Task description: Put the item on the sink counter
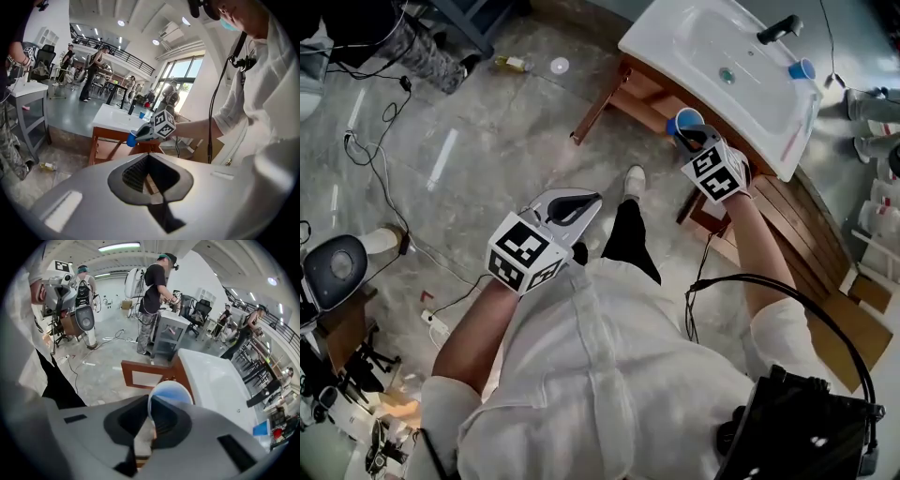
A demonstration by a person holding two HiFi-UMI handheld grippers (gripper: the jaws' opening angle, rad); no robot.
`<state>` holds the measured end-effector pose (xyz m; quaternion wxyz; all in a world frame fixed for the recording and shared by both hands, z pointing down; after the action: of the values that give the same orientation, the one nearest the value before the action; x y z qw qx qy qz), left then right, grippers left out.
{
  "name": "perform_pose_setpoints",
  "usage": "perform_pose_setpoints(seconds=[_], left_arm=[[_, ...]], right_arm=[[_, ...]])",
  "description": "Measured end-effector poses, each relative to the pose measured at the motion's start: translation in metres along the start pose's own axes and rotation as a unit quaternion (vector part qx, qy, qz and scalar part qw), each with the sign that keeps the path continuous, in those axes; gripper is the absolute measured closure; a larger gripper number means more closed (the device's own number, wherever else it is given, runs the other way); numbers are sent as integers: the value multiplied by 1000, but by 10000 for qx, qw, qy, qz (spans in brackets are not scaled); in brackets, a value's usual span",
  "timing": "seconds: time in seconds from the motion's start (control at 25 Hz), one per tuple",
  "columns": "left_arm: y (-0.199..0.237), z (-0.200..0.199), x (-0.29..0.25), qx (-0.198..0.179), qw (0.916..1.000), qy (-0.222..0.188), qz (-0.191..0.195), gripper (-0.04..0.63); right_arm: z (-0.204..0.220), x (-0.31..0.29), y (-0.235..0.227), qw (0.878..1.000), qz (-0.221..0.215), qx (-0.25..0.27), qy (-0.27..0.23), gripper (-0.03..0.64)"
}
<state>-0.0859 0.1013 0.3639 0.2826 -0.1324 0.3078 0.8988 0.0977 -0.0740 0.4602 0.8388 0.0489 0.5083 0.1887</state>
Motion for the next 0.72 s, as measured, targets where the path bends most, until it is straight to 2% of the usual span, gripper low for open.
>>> perform_pose_setpoints(seconds=[0.2,0.32,0.48,0.72], left_arm=[[12,23,-10,162,9999,16,-28,589],[13,37,-25,230,9997,101,25,589],[21,49,-45,299,9994,131,87,589],[39,61,-78,414,9989,192,146,591]], right_arm=[[15,-60,27,9997,-202,-24,138,598],[35,-100,33,9993,-198,-237,195,598],[60,-148,26,9982,-108,-395,446,598],[88,-216,4,9969,95,-548,558,598]])
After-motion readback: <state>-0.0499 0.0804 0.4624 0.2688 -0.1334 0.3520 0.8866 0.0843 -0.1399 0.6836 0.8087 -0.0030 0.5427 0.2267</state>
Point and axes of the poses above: the fingertips, and each gripper's own axes: x backward along the fingers, y to its left, z out of its underside, the point moved 6 cm from there along x, backward along the fingers, and after that the axes turned 7 degrees about z, right-handed, at the moved point
